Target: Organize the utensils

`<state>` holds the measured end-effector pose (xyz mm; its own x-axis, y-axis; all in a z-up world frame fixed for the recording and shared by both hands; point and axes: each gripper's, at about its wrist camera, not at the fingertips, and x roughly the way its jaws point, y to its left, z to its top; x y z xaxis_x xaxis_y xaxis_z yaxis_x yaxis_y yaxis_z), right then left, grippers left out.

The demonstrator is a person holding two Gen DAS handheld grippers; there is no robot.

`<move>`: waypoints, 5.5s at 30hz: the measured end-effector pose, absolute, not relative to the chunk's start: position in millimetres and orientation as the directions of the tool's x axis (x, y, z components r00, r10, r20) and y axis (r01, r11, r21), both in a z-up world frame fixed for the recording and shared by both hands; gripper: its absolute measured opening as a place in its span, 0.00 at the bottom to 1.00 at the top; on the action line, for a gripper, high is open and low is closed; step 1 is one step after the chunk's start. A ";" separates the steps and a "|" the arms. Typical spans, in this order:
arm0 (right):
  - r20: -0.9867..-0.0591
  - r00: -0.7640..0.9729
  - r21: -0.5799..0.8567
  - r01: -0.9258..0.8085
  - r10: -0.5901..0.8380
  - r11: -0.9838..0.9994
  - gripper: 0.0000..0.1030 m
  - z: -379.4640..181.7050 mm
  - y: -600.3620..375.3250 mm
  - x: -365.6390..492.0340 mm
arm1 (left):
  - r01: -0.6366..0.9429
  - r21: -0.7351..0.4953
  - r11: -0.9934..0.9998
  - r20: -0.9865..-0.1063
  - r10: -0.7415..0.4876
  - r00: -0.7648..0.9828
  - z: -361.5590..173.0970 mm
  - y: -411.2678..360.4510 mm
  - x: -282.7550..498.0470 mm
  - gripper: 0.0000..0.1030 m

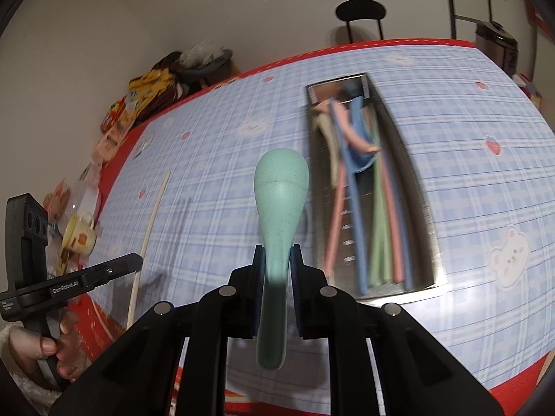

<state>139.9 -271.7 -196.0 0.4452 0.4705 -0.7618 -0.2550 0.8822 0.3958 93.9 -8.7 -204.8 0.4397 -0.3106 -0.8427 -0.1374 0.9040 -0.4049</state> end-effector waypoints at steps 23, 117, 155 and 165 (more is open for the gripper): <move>-0.761 0.475 0.350 -0.274 0.442 0.896 0.15 -185.3 -330.5 216.4 | -0.095 -0.535 0.840 -0.789 -0.456 0.412 -215.4 -144.2 220.1 0.10; -0.628 0.778 -0.015 -0.018 0.005 1.000 0.94 30.3 -297.4 94.8 | 0.065 0.045 0.997 -0.532 -0.031 0.846 34.1 -40.6 63.9 0.94; -0.615 0.783 -0.040 0.090 -0.096 0.995 0.94 37.2 -311.9 85.6 | 0.151 0.001 0.989 -0.558 -0.124 0.821 37.8 -60.0 73.1 0.94; -0.606 0.791 -0.029 0.086 -0.086 0.996 0.94 37.6 -313.3 81.6 | 0.161 0.000 0.987 -0.536 -0.136 0.833 42.7 -63.3 68.1 0.94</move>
